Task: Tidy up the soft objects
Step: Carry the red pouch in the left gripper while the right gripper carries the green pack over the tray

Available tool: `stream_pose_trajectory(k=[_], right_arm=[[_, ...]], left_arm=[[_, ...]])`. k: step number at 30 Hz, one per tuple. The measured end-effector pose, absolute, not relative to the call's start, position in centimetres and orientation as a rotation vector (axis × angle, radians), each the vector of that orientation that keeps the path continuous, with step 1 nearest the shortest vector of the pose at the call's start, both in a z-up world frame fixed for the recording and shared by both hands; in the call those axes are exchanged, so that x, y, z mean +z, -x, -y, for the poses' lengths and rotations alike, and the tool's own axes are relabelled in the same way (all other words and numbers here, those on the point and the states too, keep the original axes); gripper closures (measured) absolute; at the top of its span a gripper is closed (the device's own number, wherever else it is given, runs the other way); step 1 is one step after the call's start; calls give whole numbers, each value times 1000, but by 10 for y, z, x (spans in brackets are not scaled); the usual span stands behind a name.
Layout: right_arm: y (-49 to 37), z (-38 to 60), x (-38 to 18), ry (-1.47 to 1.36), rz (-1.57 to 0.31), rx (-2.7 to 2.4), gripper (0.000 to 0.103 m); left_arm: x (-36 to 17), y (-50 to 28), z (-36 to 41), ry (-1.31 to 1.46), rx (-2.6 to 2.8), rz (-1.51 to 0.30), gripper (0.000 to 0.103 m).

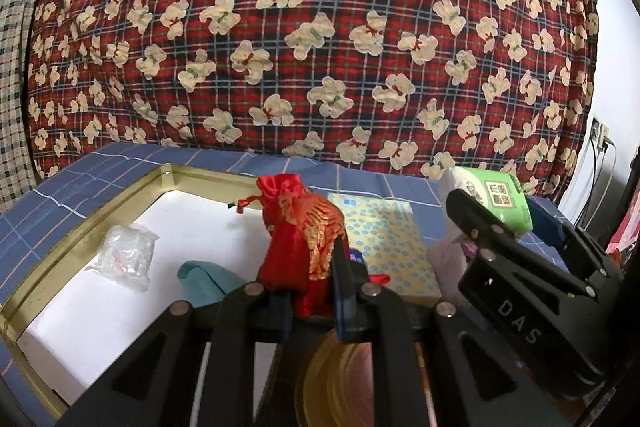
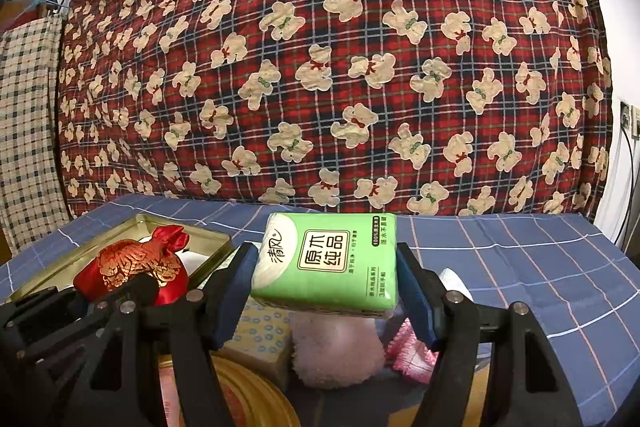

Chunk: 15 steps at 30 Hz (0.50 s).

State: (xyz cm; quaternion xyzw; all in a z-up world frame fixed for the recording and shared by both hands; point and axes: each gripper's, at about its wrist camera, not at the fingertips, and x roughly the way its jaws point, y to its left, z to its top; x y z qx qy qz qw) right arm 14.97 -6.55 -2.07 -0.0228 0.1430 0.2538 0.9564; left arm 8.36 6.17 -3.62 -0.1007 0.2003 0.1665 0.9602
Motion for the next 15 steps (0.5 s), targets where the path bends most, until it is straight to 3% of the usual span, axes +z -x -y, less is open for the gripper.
stream_pose_trajectory(k=[15], right_arm=[[-141, 47, -3, -18, -349, 648, 33]], left_arm=[[-15, -42, -102, 290, 264, -362, 90]])
